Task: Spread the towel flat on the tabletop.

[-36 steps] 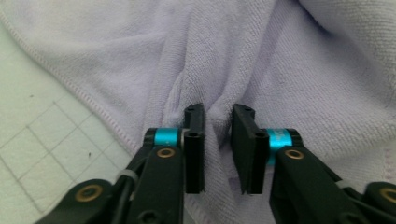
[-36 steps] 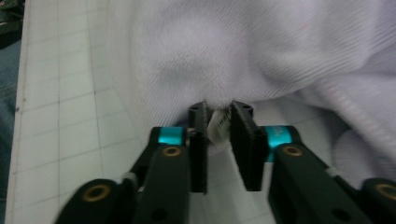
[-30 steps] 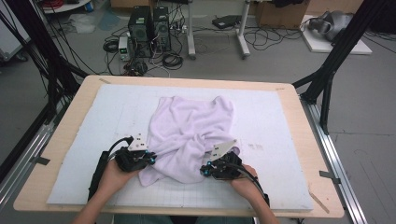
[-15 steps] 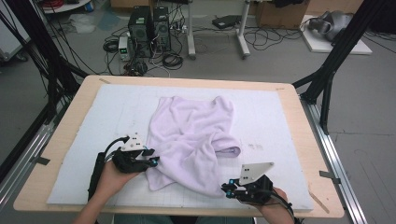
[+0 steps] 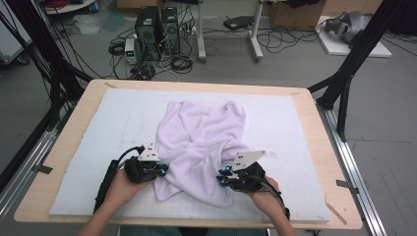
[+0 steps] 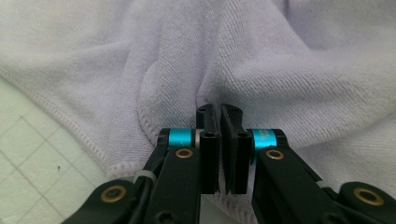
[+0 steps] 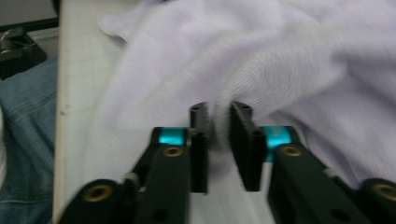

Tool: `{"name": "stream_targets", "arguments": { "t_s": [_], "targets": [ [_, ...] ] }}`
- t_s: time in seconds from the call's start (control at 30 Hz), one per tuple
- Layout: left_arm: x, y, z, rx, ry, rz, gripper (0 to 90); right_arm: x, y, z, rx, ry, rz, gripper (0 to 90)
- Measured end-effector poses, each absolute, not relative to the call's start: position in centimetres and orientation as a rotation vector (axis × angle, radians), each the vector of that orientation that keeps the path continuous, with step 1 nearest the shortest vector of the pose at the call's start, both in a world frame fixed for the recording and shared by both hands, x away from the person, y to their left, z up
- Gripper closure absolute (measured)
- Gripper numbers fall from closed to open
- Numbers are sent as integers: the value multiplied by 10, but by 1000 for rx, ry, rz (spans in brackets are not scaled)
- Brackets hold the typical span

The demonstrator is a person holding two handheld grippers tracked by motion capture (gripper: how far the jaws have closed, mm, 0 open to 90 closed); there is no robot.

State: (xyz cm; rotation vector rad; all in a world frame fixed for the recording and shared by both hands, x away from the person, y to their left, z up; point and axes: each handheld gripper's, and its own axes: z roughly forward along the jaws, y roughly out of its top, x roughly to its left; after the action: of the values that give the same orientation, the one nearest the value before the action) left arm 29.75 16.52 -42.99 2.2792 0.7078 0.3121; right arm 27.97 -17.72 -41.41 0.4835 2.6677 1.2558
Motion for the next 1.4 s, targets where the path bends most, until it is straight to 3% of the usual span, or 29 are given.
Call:
{"name": "stream_targets", "arguments": {
  "t_s": [0.33, 0.53, 0.63, 0.93, 1.2, 1.4],
  "targets": [
    [291, 191, -418, 2183, 763, 323, 855, 287, -123, -419, 360, 2711, 1195, 842],
    [297, 190, -421, 2196, 801, 330, 644, 290, -121, -425, 382, 2749, 1179, 698],
    [299, 189, -423, 2195, 811, 333, 591, 284, -133, -415, 371, 2709, 1205, 668],
    [300, 187, -423, 2193, 808, 341, 615, 301, -193, -397, 602, 2521, 1179, 718],
    [308, 179, -429, 2209, 807, 326, 622, 332, -184, -421, 706, 2535, 1047, 695],
    [311, 173, -434, 2245, 776, 314, 717, 340, -185, -425, 717, 2544, 1067, 857]
  ]
}}
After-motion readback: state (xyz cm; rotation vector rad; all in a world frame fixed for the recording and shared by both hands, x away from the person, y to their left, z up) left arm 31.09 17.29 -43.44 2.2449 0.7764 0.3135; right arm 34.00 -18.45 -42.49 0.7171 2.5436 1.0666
